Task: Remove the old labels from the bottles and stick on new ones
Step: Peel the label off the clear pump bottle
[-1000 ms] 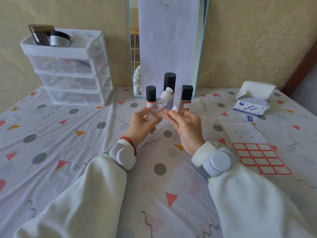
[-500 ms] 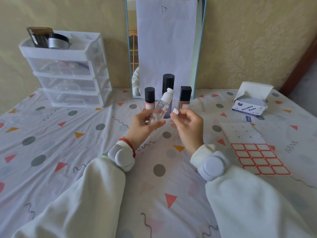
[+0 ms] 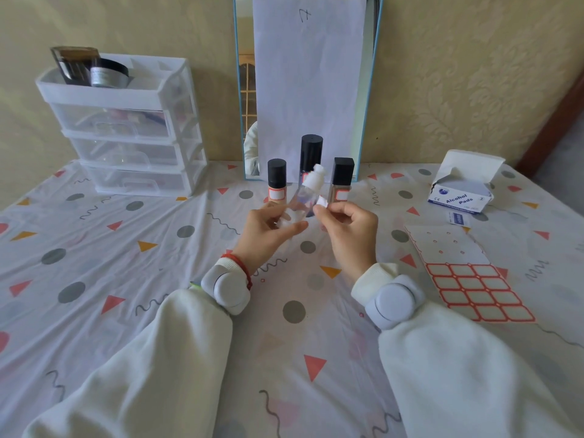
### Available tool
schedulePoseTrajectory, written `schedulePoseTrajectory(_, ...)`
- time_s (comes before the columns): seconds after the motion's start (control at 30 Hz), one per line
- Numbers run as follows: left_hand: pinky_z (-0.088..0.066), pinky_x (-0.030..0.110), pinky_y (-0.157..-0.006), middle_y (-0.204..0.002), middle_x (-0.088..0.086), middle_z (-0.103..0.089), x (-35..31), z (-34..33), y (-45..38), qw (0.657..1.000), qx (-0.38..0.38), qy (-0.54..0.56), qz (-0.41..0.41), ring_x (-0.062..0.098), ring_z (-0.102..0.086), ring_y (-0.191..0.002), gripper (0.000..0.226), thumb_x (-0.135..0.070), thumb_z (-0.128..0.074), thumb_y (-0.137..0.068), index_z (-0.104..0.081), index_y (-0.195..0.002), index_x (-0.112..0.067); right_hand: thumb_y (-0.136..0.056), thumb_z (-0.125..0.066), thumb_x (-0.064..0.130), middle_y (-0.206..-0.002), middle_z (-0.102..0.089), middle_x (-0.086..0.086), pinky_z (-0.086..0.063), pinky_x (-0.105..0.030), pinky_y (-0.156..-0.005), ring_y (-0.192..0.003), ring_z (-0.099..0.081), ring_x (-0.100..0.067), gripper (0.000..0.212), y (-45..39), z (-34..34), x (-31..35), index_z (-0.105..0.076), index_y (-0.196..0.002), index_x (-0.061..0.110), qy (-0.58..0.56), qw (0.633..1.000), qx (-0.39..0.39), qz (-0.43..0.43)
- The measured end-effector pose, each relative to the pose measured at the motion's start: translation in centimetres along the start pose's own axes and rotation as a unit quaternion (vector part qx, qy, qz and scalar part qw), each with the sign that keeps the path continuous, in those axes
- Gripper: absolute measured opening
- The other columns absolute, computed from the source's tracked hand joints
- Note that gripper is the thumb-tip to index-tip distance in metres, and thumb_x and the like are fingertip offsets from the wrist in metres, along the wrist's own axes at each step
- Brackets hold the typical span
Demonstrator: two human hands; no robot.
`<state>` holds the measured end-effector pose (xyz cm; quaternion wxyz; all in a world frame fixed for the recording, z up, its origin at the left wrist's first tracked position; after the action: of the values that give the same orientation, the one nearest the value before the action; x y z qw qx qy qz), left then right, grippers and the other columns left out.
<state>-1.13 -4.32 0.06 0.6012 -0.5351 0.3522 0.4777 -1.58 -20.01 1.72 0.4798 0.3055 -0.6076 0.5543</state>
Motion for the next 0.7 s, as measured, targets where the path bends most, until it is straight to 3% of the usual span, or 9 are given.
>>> schedulePoseTrajectory(0.07,-0.042,0.019,-0.06,-0.075,0.003,-0.056,0.18,0.56,-0.16,0.999,-0.033,0.02,0.018,0.008,-0.051,-0.063,0.015,-0.009,-0.072,-0.082,-0.071,-0.096,-0.005,-0.082,-0.071,0.009,-0.07,-0.069,-0.014,-0.053,-0.034,-0.07,-0.065,-0.062,-0.02,0.012,-0.27,0.34,-0.22,-0.069,-0.075,-0.002,-0.035,0.999,-0.027,-0.024)
schedulePoseTrajectory(0.17,-0.042,0.017,-0.056,-0.068,-0.003,-0.058,0.21,0.74,-0.15,0.998,-0.034,0.036,0.028,0.005,-0.051,-0.059,0.011,-0.01,-0.07,-0.084,-0.071,-0.095,-0.007,-0.082,-0.071,0.009,-0.076,-0.07,-0.017,-0.055,-0.038,-0.074,-0.074,-0.067,-0.03,0.012,-0.44,0.46,-0.39,-0.07,-0.08,-0.003,-0.038,0.998,-0.03,-0.027)
schedulePoseTrajectory(0.33,-0.043,0.013,-0.055,-0.059,-0.017,-0.06,0.11,0.29,-0.04,0.998,-0.005,0.055,0.019,0.0,-0.053,-0.056,0.012,-0.005,-0.071,-0.082,-0.069,-0.086,-0.016,-0.079,-0.074,0.01,-0.065,-0.066,0.0,-0.052,-0.026,-0.065,-0.061,-0.059,-0.01,0.007,-0.07,0.03,-0.3,-0.07,-0.075,0.012,-0.017,1.0,-0.014,-0.02)
schedulePoseTrajectory(0.43,-0.047,0.018,-0.059,-0.065,-0.013,-0.063,0.09,0.2,0.04,0.999,-0.003,0.049,0.011,0.004,-0.058,-0.061,0.02,-0.004,-0.075,-0.079,-0.07,-0.084,-0.023,-0.078,-0.076,0.008,-0.068,-0.069,-0.005,-0.054,-0.029,-0.068,-0.064,-0.063,-0.014,0.004,0.05,-0.03,-0.3,-0.072,-0.078,0.006,-0.005,1.0,-0.008,-0.006)
schedulePoseTrajectory(0.57,-0.041,0.032,-0.065,-0.078,0.01,-0.051,0.17,-0.12,0.01,1.0,0.016,-0.004,-0.001,0.02,-0.046,-0.067,0.023,-0.011,-0.079,-0.076,-0.072,-0.097,-0.019,-0.077,-0.077,0.008,-0.072,-0.071,-0.009,-0.054,-0.03,-0.069,-0.065,-0.063,-0.015,0.008,0.13,-0.35,-0.44,-0.074,-0.08,0.001,0.016,1.0,0.007,0.011)
schedulePoseTrajectory(0.7,-0.037,0.019,-0.063,-0.082,0.008,-0.046,0.32,-0.15,-0.05,0.998,0.026,-0.054,-0.021,0.006,-0.041,-0.063,0.035,-0.014,-0.08,-0.075,-0.072,-0.108,-0.014,-0.076,-0.078,0.008,-0.073,-0.071,-0.01,-0.055,-0.034,-0.07,-0.068,-0.065,-0.02,0.009,0.06,-0.37,-0.71,-0.075,-0.08,0.001,0.031,0.999,0.022,0.015)
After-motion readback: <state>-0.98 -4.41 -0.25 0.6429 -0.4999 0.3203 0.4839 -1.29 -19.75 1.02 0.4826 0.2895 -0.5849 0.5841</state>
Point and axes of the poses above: each hand's wrist, its own y-axis away from the middle knuckle, its own z-axis out of the back of the hand, x = y × z, the point moved 4 cm from there along -y, towards the middle knuckle
